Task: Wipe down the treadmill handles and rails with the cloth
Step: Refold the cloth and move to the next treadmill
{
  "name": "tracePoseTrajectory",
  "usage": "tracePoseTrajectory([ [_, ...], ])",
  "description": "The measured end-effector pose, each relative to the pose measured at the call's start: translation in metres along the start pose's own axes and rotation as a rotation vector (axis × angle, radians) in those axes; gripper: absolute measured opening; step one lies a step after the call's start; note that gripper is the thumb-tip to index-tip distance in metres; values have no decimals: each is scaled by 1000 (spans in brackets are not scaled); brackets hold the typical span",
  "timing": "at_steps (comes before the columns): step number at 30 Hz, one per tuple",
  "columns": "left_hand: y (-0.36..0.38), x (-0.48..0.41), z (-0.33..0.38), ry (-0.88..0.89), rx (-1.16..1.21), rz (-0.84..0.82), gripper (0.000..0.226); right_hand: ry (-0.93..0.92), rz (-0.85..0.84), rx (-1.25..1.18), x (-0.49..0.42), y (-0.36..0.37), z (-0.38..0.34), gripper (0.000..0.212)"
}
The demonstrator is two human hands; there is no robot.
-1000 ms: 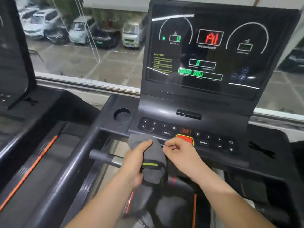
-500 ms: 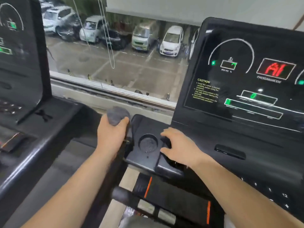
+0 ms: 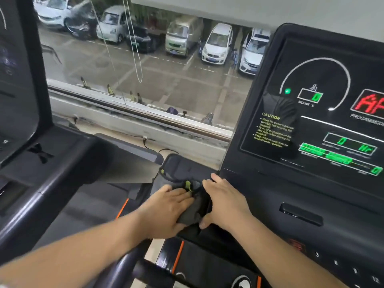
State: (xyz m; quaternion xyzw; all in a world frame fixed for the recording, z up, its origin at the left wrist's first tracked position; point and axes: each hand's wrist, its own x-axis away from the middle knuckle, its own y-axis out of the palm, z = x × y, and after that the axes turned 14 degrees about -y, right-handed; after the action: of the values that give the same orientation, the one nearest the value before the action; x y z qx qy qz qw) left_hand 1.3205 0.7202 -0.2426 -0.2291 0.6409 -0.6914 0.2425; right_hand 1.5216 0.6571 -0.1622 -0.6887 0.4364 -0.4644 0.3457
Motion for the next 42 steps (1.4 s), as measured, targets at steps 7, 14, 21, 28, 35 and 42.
tracePoseTrajectory([
  [7, -11, -21, -20, 238, -124, -83, 56, 43, -105, 51, -12, -6, -11, 129],
  [14, -24, -37, 65, -669, 297, -164, 39, 106, -59, 9, -15, 4, -9, 138],
  [21, -16, -53, 45, -1054, 1012, -281, 44, 149, -84, -44, -16, 6, -7, 152],
  [28, -29, -39, 19, -178, 47, -344, 32, 131, -77, -17, -11, 6, -8, 145],
  [35, -22, -28, 14, -208, 107, -187, 30, 127, -74, -29, -11, 6, -6, 142],
  [42, -24, -45, 40, -1183, 1396, -298, 38, 132, -39, -42, -12, 12, -2, 147],
])
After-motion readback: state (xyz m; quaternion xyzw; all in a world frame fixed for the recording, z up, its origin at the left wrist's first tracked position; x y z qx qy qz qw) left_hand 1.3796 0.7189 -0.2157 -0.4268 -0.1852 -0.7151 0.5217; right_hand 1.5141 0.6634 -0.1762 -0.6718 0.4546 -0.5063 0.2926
